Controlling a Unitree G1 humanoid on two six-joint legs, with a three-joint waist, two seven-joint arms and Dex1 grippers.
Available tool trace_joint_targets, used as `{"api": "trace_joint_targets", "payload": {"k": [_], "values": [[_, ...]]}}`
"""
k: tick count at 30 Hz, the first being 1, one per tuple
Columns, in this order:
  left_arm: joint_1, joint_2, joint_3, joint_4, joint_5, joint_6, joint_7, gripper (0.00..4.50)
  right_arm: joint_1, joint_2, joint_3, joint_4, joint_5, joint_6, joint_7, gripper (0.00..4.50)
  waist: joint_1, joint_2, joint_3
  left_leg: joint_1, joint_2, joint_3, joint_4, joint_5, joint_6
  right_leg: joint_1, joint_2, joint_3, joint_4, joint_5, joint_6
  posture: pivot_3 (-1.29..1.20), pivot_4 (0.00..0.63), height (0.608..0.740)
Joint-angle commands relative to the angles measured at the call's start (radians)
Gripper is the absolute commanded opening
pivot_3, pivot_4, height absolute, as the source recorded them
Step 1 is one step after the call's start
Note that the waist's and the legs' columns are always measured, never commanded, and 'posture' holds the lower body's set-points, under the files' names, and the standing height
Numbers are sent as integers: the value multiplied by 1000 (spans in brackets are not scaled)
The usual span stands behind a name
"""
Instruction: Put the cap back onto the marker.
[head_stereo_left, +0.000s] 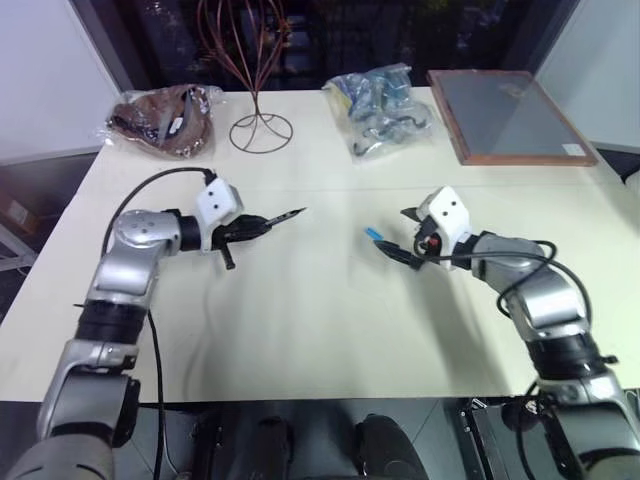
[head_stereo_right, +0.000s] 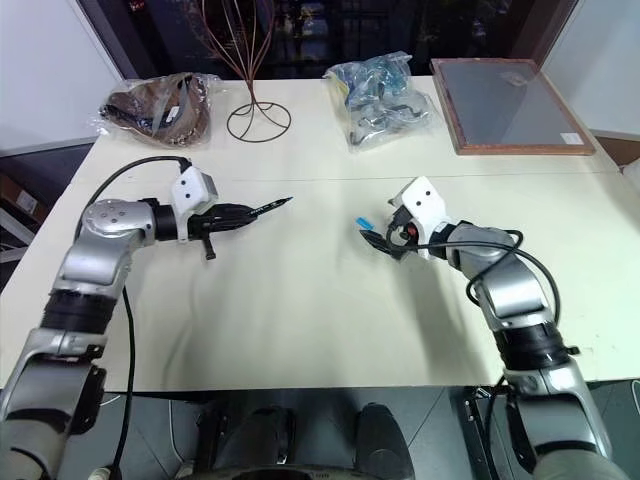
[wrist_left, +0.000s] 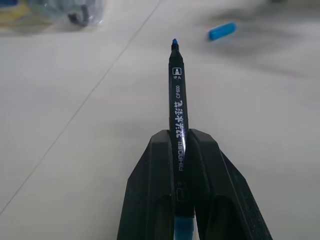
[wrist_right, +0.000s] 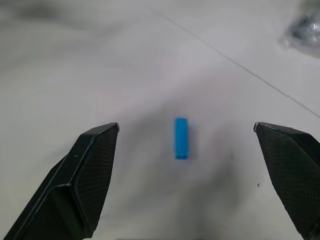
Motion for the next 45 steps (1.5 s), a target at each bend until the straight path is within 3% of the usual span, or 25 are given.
{"api": "trace_joint_targets", "payload": {"k": [1,8,21,23,30,37,45], "values": [[35,21,37,-111,-36,52,39,82,-52,37,12,95,-28,-85,23,4500,-1,0,0,0,0,0,0,0,0,0,0,0,0,0,0,0,150,740],[115,52,60,-222,-67,114,90,82,-106,90,34,291,-107,-212,15,4500,-11,0,0,0,0,0,0,0,0,0,0,0,0,0,0,0,150,740],[157,72,71,-288,-100,161,146,82,-156,145,23,447,-140,-285,19,4500,-12,0,0,0,0,1,0,0,0,0,0,0,0,0,0,0,150,740],[157,73,70,-287,-103,162,150,0,-147,141,24,445,-145,-285,24,3688,-12,0,0,0,0,1,0,0,0,0,0,0,0,0,0,0,150,740],[157,76,66,-284,-109,160,156,0,-105,119,21,404,-150,-265,37,90,-8,0,0,0,0,0,0,0,0,1,0,0,0,0,0,0,150,740],[143,74,54,-266,-111,150,155,0,-70,107,27,327,-146,-233,50,38,-9,0,0,0,0,0,0,0,0,1,0,0,0,0,0,0,150,740],[108,62,17,-219,-129,73,57,0,-63,30,52,39,-151,-168,130,38,-10,1,0,0,0,1,0,0,0,1,0,0,0,0,0,0,150,740]]}}
